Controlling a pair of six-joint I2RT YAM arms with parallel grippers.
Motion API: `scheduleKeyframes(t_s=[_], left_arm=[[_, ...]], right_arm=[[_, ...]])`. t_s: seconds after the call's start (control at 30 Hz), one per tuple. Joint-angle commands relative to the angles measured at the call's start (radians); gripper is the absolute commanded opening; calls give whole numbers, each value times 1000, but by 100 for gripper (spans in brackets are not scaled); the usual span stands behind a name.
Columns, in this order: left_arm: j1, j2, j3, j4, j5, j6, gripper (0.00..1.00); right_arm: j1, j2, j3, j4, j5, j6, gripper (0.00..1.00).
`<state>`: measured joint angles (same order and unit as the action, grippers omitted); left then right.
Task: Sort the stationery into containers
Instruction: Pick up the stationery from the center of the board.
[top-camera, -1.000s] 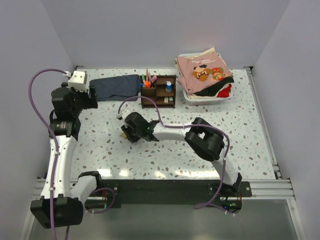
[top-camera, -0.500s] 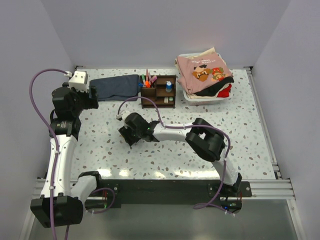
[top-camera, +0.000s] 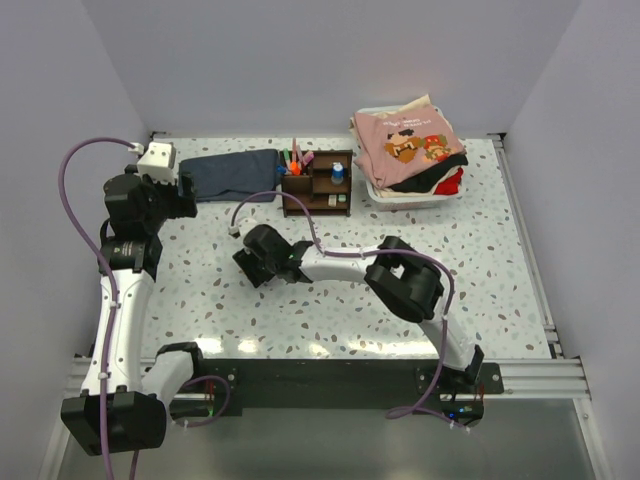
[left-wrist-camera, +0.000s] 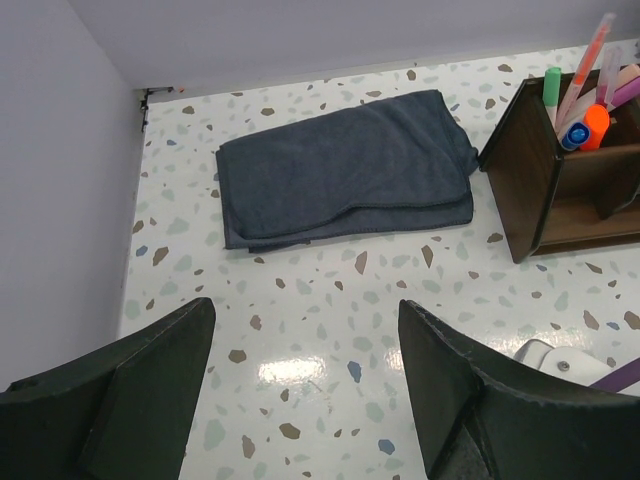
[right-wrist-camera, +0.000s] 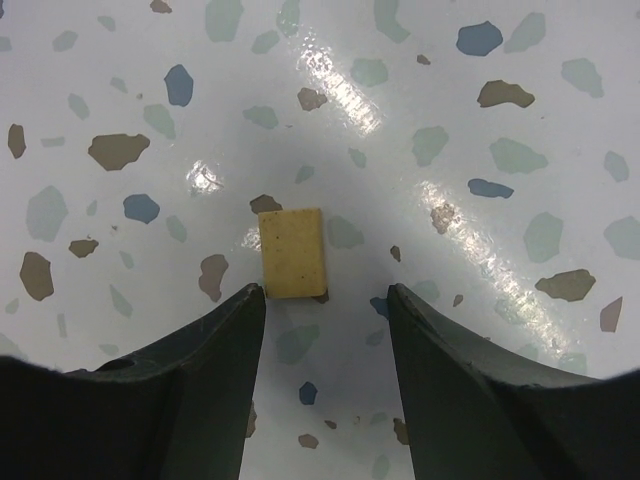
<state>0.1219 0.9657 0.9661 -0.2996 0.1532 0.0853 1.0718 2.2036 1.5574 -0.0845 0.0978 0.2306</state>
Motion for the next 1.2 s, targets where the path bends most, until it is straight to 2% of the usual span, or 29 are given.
scheduleKeyframes(t_s=[0.0, 0.07, 0.13, 0.2, 0.27, 0.4, 0.43, 0.63, 0.67, 0.7, 0.77, 0.87, 0.9, 1.0, 1.17], left_arm=[[-4, -7, -15, 53, 11, -24, 79], [-5, -7, -17, 51, 9, -24, 79], [-2, -7, -18, 51, 9, -24, 79], [-4, -7, -18, 53, 11, -22, 79], [-4, -4, -17, 53, 9, -22, 79], [-4, 1, -18, 59, 16, -25, 79], [-4, 4, -17, 62, 16, -28, 79], [-4, 10, -18, 62, 22, -29, 79], [-4, 13, -18, 63, 25, -27, 79], [-4, 14, -18, 66, 29, -28, 79], [-5, 21, -17, 70, 32, -33, 79], [-4, 24, -15, 77, 37, -33, 79], [-4, 24, -17, 77, 37, -33, 79], [-4, 22, -18, 70, 32, -30, 79], [-5, 22, -21, 66, 31, -28, 79]], right_arm=[[23, 28, 52, 8, 48, 15, 54], [27, 33, 53, 5, 52, 16, 52], [30, 38, 53, -3, 57, 16, 46], [30, 36, 46, -14, 62, 10, 32], [30, 34, 35, -21, 69, 7, 29], [30, 22, 7, -24, 62, -7, 3], [30, 15, 3, -21, 60, -5, 0], [31, -33, -5, 9, 115, -52, 0], [28, -42, -2, 11, 115, -62, 2], [28, -45, 0, 14, 108, -74, 25], [27, -48, -2, 25, 60, -144, 51], [24, -41, 4, 40, -49, -301, 60], [22, -36, 10, 28, -70, -339, 65], [11, -27, 36, -23, -142, -488, 72], [-27, -18, 26, -76, -276, -704, 71]])
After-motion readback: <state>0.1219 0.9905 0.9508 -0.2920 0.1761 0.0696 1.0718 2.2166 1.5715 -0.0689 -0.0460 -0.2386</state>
